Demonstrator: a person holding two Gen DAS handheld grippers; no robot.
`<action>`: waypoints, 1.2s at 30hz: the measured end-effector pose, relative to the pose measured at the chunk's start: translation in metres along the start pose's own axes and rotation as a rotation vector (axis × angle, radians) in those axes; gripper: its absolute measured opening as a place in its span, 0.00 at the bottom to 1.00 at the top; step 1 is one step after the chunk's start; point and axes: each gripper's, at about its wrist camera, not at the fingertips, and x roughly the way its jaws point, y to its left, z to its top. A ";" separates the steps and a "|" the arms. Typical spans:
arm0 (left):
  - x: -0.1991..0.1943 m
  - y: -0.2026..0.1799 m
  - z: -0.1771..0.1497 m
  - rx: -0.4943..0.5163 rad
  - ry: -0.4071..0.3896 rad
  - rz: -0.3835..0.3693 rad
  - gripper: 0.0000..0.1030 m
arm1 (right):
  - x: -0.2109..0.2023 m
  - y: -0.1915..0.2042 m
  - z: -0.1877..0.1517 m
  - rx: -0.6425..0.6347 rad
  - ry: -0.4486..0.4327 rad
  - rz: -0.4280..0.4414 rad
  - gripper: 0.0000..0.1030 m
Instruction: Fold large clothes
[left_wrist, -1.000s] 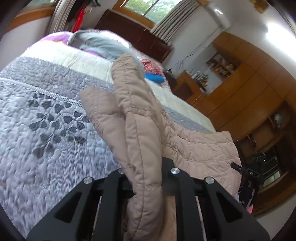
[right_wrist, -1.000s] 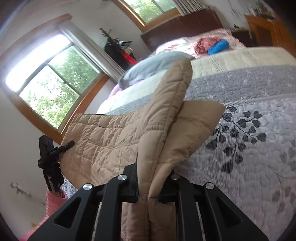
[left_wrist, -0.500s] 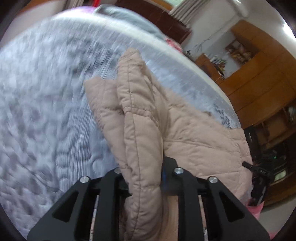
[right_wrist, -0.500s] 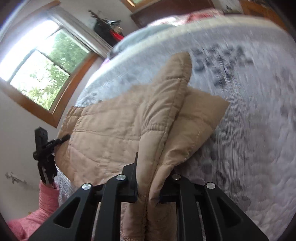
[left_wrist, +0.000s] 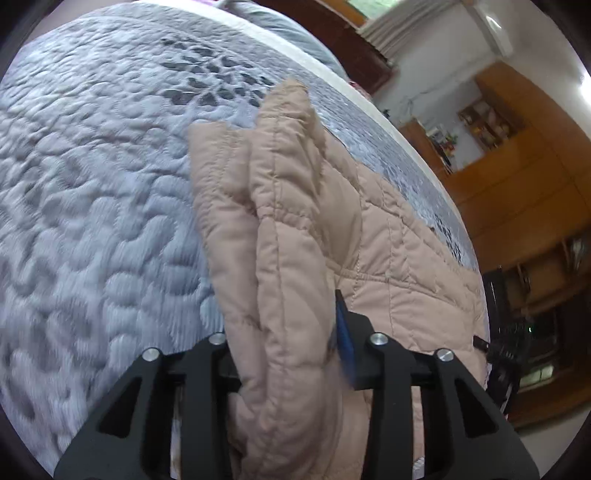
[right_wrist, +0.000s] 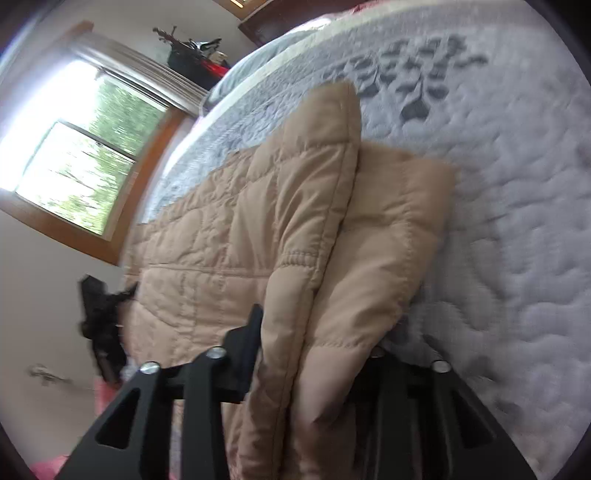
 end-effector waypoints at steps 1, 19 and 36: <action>-0.006 -0.003 -0.001 0.000 -0.009 0.019 0.40 | -0.006 0.006 -0.001 -0.016 -0.013 -0.034 0.38; -0.108 -0.002 -0.115 -0.137 -0.141 0.311 0.59 | -0.049 0.101 -0.068 -0.322 0.024 -0.289 0.17; -0.069 -0.004 -0.131 -0.276 -0.201 0.152 0.67 | -0.006 0.061 -0.072 -0.212 0.125 -0.283 0.11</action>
